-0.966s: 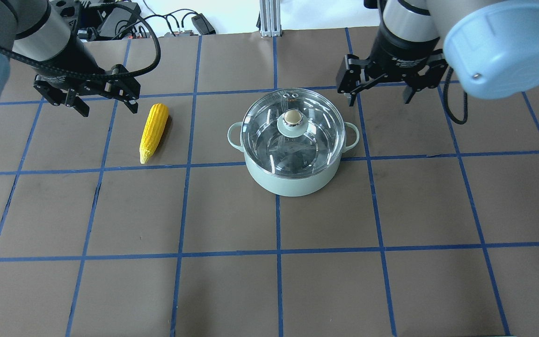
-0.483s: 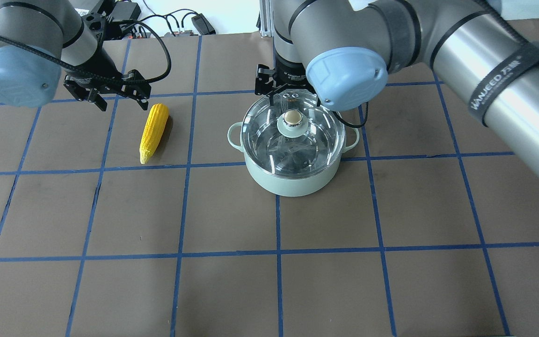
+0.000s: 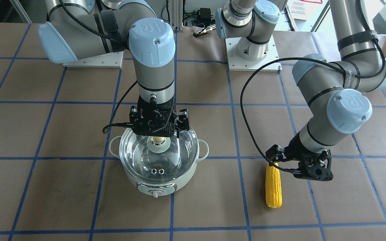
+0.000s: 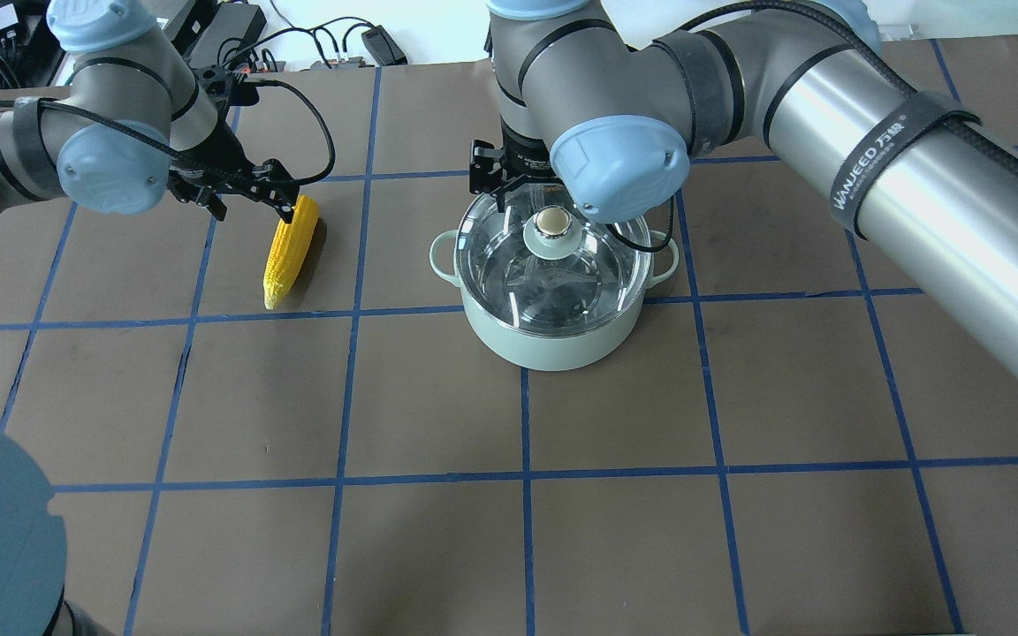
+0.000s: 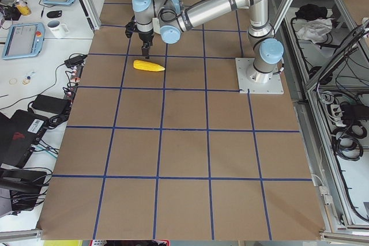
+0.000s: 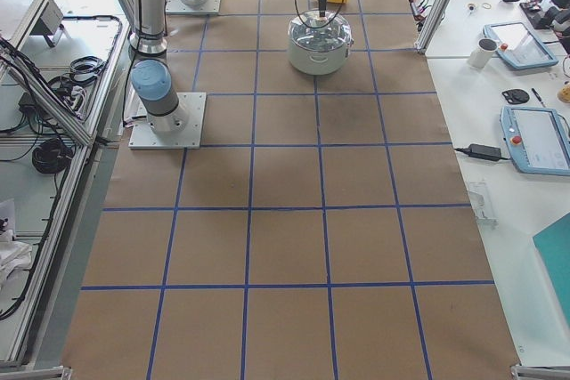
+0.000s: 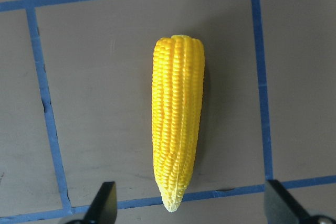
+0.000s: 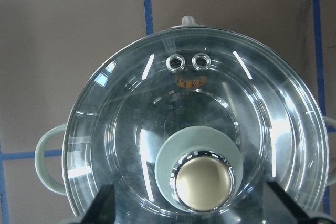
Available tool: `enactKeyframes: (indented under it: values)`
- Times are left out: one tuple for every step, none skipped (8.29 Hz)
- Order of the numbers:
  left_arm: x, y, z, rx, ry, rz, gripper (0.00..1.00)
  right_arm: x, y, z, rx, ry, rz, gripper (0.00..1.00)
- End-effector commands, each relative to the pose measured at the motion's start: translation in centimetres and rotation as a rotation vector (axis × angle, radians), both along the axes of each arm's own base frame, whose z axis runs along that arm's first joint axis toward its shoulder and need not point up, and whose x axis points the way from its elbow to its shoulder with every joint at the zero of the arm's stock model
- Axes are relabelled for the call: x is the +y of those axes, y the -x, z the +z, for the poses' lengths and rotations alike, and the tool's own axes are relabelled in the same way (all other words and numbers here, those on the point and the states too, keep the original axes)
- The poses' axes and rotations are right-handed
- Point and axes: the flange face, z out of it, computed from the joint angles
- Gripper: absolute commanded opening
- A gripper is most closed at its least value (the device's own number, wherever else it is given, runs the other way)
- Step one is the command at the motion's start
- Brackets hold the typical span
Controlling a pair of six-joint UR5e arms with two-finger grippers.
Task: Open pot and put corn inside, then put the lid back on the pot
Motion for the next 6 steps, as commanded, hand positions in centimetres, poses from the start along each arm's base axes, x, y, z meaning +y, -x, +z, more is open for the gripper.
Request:
enactKeyframes:
  values:
    - [-1.8, -0.5, -7.6, 0.01, -0.085, -0.039, 1.0, -0.1, 0.0, -1.1, 0.008, -0.013, -0.006, 0.99]
    - [-2.5, -0.6, -8.4, 0.006, -0.053, -0.057, 1.0, -0.1, 0.0, -1.1, 0.008, -0.011, -0.006, 0.99]
    - [-2.7, -0.6, -9.8, 0.009, -0.069, -0.059, 1.0, -0.2, -0.1, -1.5, 0.013, -0.013, 0.002, 0.99]
    - [-2.8, -0.6, -10.7, 0.01, -0.075, -0.057, 1.0, -0.4, 0.4, -1.9, 0.052, -0.009, 0.002, 0.99]
    - [-2.9, -0.7, -11.4, 0.011, -0.077, -0.062, 1.0, -0.2, 0.3, -2.7, 0.055, -0.023, -0.007, 0.99]
    - [-3.1, -0.6, -11.5, 0.016, -0.066, -0.054, 1.0, -0.1, 0.5, -3.2, 0.06, -0.032, -0.01, 0.95]
